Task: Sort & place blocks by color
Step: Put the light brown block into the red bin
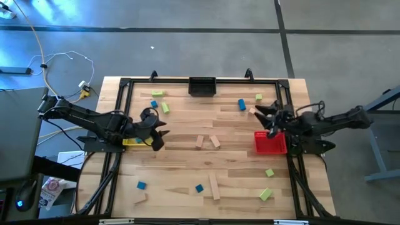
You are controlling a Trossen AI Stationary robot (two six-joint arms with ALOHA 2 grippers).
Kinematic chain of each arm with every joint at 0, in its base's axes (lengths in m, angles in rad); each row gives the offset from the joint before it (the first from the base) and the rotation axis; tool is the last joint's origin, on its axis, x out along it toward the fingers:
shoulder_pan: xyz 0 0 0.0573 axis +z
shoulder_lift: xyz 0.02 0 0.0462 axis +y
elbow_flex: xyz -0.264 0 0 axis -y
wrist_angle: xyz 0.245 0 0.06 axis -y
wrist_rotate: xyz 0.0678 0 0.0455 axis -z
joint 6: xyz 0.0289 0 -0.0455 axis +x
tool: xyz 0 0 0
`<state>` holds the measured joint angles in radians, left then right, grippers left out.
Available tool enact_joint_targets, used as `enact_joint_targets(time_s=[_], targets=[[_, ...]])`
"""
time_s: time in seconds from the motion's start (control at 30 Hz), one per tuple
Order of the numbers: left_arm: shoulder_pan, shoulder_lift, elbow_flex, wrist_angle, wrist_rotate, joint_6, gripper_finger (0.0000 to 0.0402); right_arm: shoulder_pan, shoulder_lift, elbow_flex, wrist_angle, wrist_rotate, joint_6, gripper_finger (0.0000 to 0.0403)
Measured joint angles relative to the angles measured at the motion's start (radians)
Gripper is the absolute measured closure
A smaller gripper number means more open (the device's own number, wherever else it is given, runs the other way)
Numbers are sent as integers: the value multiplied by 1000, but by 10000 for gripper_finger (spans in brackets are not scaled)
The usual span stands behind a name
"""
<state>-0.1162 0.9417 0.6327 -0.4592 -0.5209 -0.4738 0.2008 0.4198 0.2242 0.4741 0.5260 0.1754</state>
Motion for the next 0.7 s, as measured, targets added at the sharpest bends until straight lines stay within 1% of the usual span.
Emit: enact_joint_targets(time_s=[0.13,0.27,0.33,0.4,0.57,0.7], targets=[[0,0,0,23,0,7,231,0,170,69,-1,-41,31,231],[0,0,0,23,0,6,231,0,330,176,-40,-59,6,231],[0,0,0,23,0,6,231,0,399,240,-117,-52,-5,231],[0,0,0,23,0,6,231,0,461,310,-230,-24,16,231],[0,0,0,22,0,6,231,0,594,466,-479,5,161,231],[0,0,0,21,0,6,231,0,698,544,-555,9,220,230]])
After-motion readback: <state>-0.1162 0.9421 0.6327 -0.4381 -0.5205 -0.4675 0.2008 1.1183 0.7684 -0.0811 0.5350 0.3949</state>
